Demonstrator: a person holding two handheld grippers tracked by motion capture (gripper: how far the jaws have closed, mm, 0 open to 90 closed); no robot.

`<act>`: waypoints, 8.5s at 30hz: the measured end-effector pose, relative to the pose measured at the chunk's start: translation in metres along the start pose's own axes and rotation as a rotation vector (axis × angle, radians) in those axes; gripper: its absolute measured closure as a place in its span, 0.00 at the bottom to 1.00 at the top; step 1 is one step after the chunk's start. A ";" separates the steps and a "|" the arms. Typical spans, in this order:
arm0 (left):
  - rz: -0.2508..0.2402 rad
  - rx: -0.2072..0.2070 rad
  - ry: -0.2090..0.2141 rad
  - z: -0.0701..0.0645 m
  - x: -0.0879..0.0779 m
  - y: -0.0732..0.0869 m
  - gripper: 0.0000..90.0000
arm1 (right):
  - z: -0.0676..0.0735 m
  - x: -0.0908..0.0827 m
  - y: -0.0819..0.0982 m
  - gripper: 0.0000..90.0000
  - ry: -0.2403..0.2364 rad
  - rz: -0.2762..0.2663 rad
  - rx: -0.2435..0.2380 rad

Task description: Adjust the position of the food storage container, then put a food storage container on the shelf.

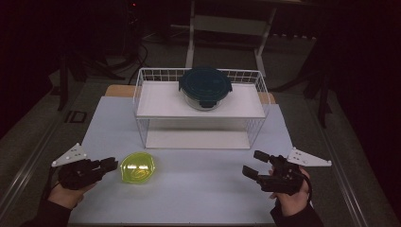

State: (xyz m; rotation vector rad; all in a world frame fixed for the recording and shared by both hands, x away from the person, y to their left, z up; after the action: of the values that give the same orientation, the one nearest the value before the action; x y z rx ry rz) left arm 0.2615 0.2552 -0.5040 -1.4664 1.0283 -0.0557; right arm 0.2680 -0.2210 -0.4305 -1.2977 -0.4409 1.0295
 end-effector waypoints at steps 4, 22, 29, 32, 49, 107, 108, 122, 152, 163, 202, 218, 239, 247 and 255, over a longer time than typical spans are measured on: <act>0.037 -0.024 -0.017 0.011 0.006 0.013 0.89 | -0.002 -0.005 0.005 0.19 0.009 -0.002 0.009; 0.221 -0.002 0.002 0.014 0.047 0.047 0.99 | -0.006 -0.010 0.015 0.20 0.022 0.007 0.027; 0.236 0.021 0.020 0.007 0.061 0.042 0.99 | -0.008 -0.009 0.017 0.20 0.020 0.010 0.032; 0.235 0.025 0.026 0.002 0.067 0.039 0.99 | -0.007 -0.009 0.017 0.20 0.020 0.011 0.028; 0.233 0.002 0.043 0.001 0.086 0.027 0.99 | -0.008 -0.009 0.019 0.20 0.016 0.016 0.034; 0.249 0.025 0.138 -0.045 0.141 0.002 0.99 | -0.014 -0.008 0.030 0.20 0.088 0.044 -0.020; 0.248 0.028 0.141 -0.046 0.142 0.001 0.99 | -0.014 -0.008 0.030 0.20 0.087 0.044 -0.020; 0.267 0.040 0.194 -0.070 0.173 -0.006 0.99 | -0.014 -0.007 0.031 0.20 0.088 0.052 -0.014; 0.297 0.082 0.275 -0.119 0.221 -0.017 0.98 | -0.016 -0.007 0.032 0.20 0.085 0.055 -0.012; 0.248 0.067 0.239 -0.106 0.194 -0.026 0.77 | -0.015 -0.006 0.033 0.20 0.087 0.064 -0.026; 0.216 -0.364 0.349 -0.114 0.191 -0.067 0.12 | -0.058 0.079 0.043 0.24 0.015 0.273 0.267; 0.340 -0.533 0.388 -0.114 0.208 -0.045 0.59 | -0.072 0.101 0.079 0.62 -0.007 0.425 0.536; 0.320 -0.459 0.370 -0.133 0.187 -0.045 0.89 | -0.044 0.086 0.070 0.90 -0.002 0.396 0.467; 0.285 -0.407 0.372 -0.138 0.175 -0.053 0.89 | -0.036 0.080 0.062 0.90 0.001 0.376 0.429; 0.237 -0.379 0.367 -0.143 0.158 -0.068 0.89 | -0.026 0.076 0.045 0.90 0.003 0.339 0.382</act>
State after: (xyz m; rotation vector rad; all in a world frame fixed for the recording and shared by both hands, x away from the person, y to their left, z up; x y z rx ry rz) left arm 0.3086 0.0365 -0.5006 -1.6995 1.5727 0.0448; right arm 0.3100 -0.1770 -0.4986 -1.0456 -0.0118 1.3207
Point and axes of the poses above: each handheld gripper's, and its own axes: x roughly forward along the jaws, y roughly out of its underside, z roughly to its left, the point moved 6 cm from there along x, roughly forward along the jaws, and after that the axes turned 2 degrees about -x, right-handed, at the moved point
